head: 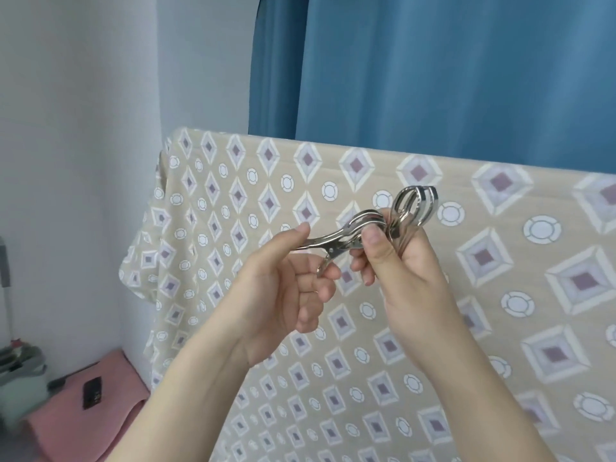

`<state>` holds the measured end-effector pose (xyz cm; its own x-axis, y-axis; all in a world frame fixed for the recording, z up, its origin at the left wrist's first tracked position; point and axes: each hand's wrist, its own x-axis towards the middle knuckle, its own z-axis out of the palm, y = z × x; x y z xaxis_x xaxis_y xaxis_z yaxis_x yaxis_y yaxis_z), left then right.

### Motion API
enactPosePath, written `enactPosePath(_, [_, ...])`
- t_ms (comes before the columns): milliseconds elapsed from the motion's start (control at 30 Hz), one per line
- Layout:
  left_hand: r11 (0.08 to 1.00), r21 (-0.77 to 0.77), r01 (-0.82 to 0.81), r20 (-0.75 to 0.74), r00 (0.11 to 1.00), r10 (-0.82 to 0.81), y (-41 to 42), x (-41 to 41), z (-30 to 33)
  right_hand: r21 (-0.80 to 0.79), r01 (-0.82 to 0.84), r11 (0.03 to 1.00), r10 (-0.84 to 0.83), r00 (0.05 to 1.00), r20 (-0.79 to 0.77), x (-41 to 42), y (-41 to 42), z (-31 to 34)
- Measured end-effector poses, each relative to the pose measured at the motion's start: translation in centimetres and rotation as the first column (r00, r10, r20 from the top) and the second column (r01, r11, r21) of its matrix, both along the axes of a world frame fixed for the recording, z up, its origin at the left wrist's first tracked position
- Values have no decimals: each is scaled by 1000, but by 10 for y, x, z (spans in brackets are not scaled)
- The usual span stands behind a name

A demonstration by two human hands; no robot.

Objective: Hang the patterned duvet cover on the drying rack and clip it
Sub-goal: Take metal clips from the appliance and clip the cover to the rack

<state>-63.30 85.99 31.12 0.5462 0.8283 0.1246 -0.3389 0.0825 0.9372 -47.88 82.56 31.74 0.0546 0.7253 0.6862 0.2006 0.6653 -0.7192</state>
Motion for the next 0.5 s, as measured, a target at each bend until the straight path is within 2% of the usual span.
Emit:
enactPosePath(67, [998,-40,47,-32,998,-49,9,-2,-1,-7,36,999,-37,999,-19,2,8,0])
enactPosePath(200, [997,-67,35,69,997,-30,24,0,-2,-35,29,999,-30,999,-15,2,23,5])
enactPosePath(333, [998,-10,-69,86,994,70,38,-6,0,-43,-11,999,11,1000,1,-8,41,13])
enactPosePath(500, [982,115,-148,232,966,119,69,-48,2,-105,-60,993,54,997,-52,-29,67,15])
